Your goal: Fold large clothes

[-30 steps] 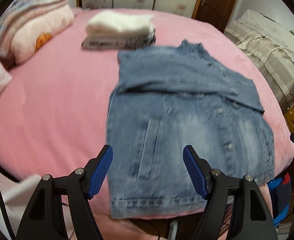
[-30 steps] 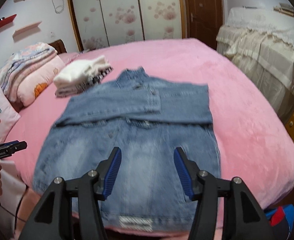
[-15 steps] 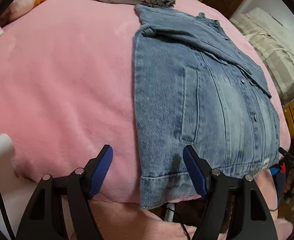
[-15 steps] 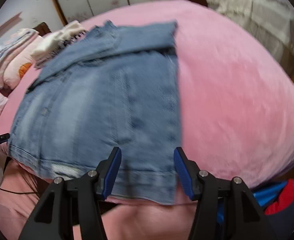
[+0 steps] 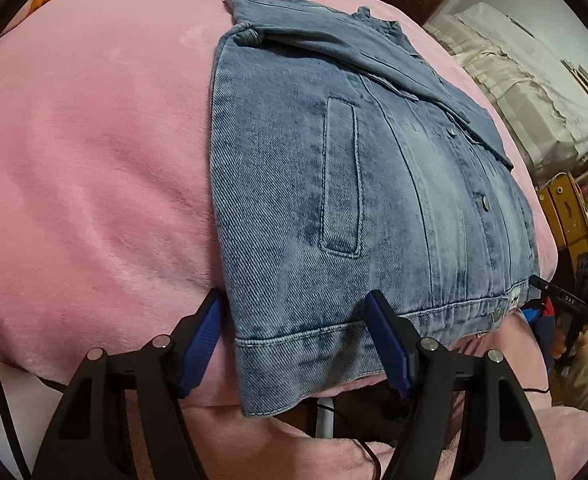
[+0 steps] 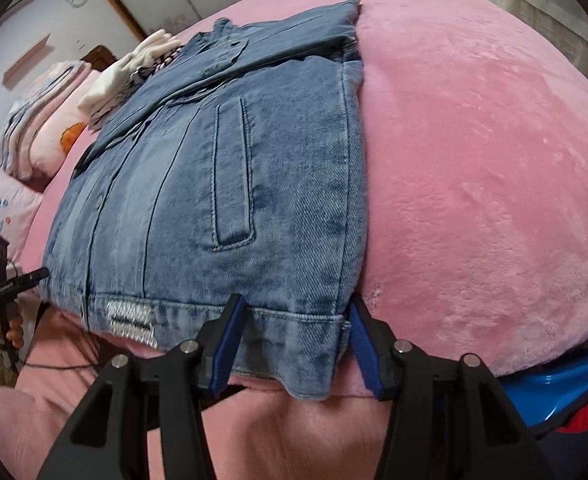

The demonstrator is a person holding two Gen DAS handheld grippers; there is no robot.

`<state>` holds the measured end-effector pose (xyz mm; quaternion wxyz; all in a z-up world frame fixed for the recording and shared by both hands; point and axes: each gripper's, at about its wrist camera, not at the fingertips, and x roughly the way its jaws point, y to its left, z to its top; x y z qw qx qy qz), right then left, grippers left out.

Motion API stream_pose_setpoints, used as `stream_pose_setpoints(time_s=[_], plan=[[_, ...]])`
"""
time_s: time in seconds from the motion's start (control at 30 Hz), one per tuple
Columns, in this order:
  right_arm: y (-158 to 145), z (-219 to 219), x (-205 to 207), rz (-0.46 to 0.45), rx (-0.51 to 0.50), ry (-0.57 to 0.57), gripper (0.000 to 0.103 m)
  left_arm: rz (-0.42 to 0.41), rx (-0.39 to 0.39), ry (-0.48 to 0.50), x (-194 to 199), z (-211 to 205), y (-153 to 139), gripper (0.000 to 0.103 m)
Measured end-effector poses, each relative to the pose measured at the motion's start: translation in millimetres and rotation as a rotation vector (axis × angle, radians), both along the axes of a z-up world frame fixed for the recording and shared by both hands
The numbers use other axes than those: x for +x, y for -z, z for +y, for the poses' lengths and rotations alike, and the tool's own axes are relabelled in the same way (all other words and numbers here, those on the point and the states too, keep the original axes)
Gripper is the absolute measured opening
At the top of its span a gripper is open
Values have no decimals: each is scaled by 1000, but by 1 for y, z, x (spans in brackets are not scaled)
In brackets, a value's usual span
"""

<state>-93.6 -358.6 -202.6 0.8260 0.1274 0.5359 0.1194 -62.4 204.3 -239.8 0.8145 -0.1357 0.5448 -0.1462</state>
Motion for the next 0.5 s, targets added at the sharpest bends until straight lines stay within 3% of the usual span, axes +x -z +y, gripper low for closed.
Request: stream_pose_setpoints(time_s=[0.13, 0.33, 0.4, 0.47, 0.5], plan=[[8, -7, -2, 25, 50, 9, 51, 10, -21, 5, 1, -1, 3, 69], [14, 1, 1, 19, 29, 12, 54, 20, -3, 20, 1, -12, 5, 69], [13, 3, 1, 15, 10, 9, 52, 25, 14, 19, 2, -19, 6, 64], [12, 6, 2, 9, -10, 0, 46, 20, 41, 14, 3, -25, 5, 47], [10, 8, 1, 5, -18, -6, 41, 22, 45, 11, 4, -25, 4, 43]])
